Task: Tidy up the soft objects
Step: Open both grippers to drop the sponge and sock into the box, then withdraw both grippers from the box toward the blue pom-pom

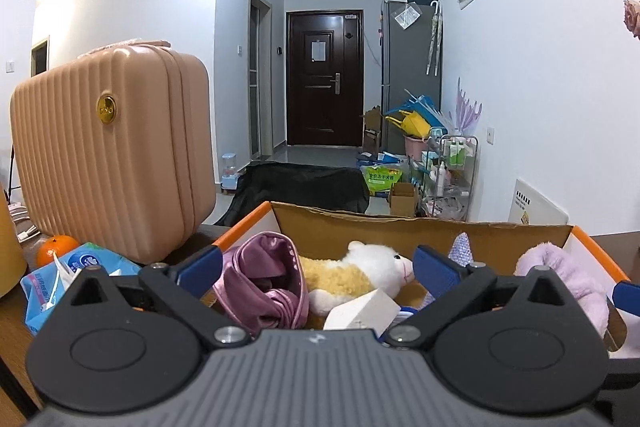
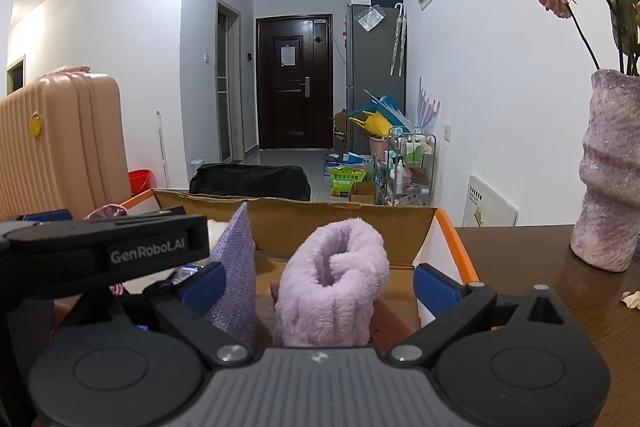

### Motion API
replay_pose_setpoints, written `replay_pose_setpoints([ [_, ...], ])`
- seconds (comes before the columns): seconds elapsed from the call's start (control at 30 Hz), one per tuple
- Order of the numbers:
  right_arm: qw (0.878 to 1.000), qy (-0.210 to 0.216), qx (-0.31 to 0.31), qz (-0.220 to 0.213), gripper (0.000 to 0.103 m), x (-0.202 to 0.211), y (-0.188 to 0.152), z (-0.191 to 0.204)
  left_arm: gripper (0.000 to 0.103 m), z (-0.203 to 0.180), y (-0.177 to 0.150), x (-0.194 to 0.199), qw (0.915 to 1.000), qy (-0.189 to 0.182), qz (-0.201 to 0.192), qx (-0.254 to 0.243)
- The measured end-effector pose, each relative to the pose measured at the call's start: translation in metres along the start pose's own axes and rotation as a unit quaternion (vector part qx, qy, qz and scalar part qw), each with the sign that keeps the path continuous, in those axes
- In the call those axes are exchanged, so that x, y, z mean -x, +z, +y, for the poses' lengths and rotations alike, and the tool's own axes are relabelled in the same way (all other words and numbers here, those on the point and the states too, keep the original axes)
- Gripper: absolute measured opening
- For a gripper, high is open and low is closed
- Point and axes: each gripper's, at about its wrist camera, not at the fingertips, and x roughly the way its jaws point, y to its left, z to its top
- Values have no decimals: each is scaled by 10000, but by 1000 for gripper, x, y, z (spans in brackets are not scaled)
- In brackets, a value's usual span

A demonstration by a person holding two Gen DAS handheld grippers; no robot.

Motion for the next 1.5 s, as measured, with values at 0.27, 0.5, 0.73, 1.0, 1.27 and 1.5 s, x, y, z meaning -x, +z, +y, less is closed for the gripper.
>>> replay_pose_setpoints([
  [0.27,9998,-46,7,-168,102,10,-4,2,103,1,1,6,10000,2,-51,-23],
  [0.5,9988,-132,64,-457,103,28,-8,-1,103,5,-1,17,9997,23,-226,-3],
  [0.73,9981,-276,116,-537,103,43,-15,-8,103,14,-3,30,9995,50,-287,125],
  [1.0,9971,-408,151,-632,103,65,-24,-22,103,27,-9,49,9996,37,-261,127],
  [1.27,9965,-515,139,-645,103,90,-32,-37,103,38,-17,67,9998,15,-183,87],
  [1.5,9962,-595,100,-623,103,111,-41,-48,103,48,-25,83,9999,12,-102,54],
])
